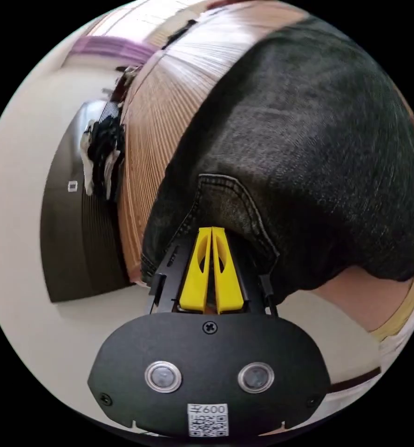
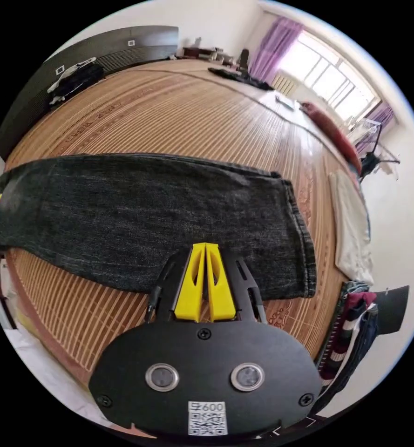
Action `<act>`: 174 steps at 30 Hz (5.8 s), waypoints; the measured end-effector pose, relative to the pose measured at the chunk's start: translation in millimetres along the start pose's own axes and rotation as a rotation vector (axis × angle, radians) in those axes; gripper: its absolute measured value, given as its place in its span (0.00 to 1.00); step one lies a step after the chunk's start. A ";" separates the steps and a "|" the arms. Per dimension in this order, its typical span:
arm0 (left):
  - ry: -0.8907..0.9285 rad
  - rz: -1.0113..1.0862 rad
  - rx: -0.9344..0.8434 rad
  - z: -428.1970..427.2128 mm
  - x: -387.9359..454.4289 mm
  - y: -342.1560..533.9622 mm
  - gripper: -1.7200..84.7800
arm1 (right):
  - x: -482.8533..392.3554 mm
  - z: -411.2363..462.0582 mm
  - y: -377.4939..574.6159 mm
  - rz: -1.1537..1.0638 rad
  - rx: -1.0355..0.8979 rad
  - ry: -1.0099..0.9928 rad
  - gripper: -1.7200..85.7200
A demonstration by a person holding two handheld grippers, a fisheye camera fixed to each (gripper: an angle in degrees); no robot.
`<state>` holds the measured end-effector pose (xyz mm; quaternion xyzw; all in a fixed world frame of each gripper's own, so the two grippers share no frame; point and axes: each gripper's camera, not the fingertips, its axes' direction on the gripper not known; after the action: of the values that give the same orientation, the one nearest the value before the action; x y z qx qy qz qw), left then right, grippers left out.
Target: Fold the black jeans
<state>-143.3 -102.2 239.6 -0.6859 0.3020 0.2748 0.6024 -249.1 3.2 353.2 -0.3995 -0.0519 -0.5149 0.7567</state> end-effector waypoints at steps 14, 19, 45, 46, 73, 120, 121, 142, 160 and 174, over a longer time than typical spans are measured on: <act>-0.152 0.099 0.100 -55.9 20.2 17.1 0.02 | -147.6 -27.1 155.4 -0.495 -0.301 0.450 0.01; -0.135 0.202 0.039 -92.2 23.2 -7.8 0.02 | -118.8 -50.2 229.3 -0.304 -0.251 0.348 0.01; 0.086 -0.096 0.442 -157.6 -44.9 27.2 0.03 | 31.3 67.0 298.1 0.004 -0.282 0.356 0.01; 0.211 -0.221 0.484 -151.1 -79.2 51.8 0.04 | 36.5 69.8 307.2 0.010 -0.265 0.350 0.01; 0.724 -0.559 0.450 -27.6 -266.2 313.9 0.06 | 147.7 36.0 531.5 0.689 0.270 -0.090 0.01; 0.614 -0.921 0.757 -7.6 -182.7 475.2 0.05 | 172.8 -51.9 496.9 0.604 0.372 0.036 0.02; 0.618 -0.954 0.796 -5.7 -182.8 487.5 0.05 | 172.5 -64.1 496.5 0.613 0.447 0.037 0.02; 0.906 -1.437 0.948 121.4 -185.3 511.0 0.04 | 173.7 -32.4 537.6 0.773 0.397 -0.209 0.02; 0.360 -1.057 0.323 75.2 -185.7 316.2 0.10 | 166.0 -132.3 502.7 0.615 0.467 -0.036 0.11; 0.362 -0.081 0.647 -73.0 -161.4 116.4 0.14 | 28.6 -86.5 224.0 -0.196 0.232 -0.251 0.09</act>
<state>-336.7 -171.8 291.4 -0.5088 0.4474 0.0153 0.7353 -80.7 -41.0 185.3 -0.3638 -0.2433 -0.5228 0.7315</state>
